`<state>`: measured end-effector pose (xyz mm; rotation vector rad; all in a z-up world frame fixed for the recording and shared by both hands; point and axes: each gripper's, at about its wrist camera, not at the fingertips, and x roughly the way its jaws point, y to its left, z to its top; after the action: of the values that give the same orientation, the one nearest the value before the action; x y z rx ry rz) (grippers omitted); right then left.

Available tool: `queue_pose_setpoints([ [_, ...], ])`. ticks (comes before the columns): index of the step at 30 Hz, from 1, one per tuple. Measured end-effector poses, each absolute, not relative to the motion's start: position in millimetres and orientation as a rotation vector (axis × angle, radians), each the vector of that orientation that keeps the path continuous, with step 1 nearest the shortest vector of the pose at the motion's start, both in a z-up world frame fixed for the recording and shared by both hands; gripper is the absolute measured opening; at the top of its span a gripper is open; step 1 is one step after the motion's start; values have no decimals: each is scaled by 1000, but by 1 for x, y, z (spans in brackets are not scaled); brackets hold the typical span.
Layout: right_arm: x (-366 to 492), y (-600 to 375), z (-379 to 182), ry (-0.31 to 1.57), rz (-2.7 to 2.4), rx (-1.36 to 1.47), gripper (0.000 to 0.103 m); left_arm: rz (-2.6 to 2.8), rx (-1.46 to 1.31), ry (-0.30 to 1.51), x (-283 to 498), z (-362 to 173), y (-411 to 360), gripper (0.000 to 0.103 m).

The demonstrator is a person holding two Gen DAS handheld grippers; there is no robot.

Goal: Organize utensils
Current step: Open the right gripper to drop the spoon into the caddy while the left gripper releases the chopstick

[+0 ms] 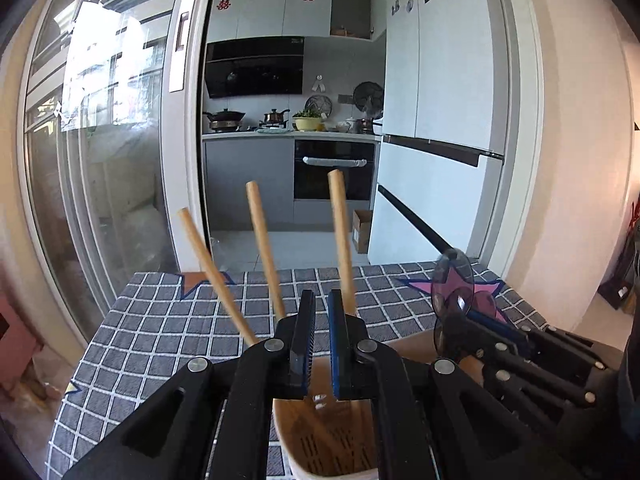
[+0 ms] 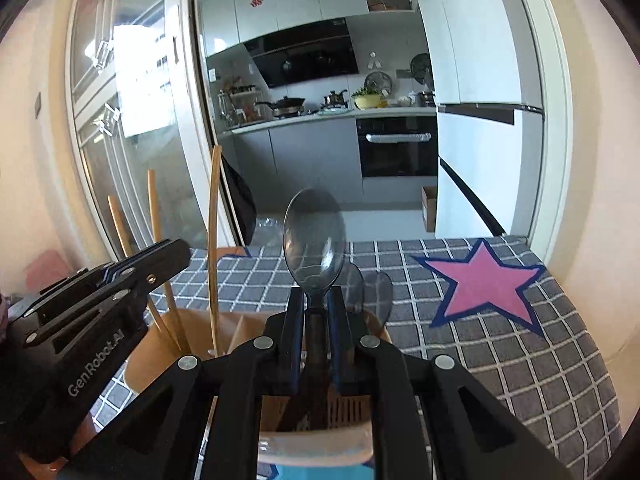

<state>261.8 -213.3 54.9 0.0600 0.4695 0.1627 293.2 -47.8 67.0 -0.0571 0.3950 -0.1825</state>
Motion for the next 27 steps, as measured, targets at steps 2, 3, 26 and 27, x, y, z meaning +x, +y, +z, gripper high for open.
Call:
queue_pose_setpoints([
  [2, 261, -217, 58, 490, 159, 73, 31, -177, -56, 401, 289, 68, -44, 38],
  [3, 261, -219, 59, 493, 158, 77, 35, -174, -53, 403, 286, 70, -42, 38],
  [26, 143, -258, 41, 807, 82, 265, 64, -237, -26, 740, 172, 25, 3, 38],
  [27, 136, -259, 37, 821, 78, 269, 64, -244, -26, 752, 169, 22, 2, 38],
])
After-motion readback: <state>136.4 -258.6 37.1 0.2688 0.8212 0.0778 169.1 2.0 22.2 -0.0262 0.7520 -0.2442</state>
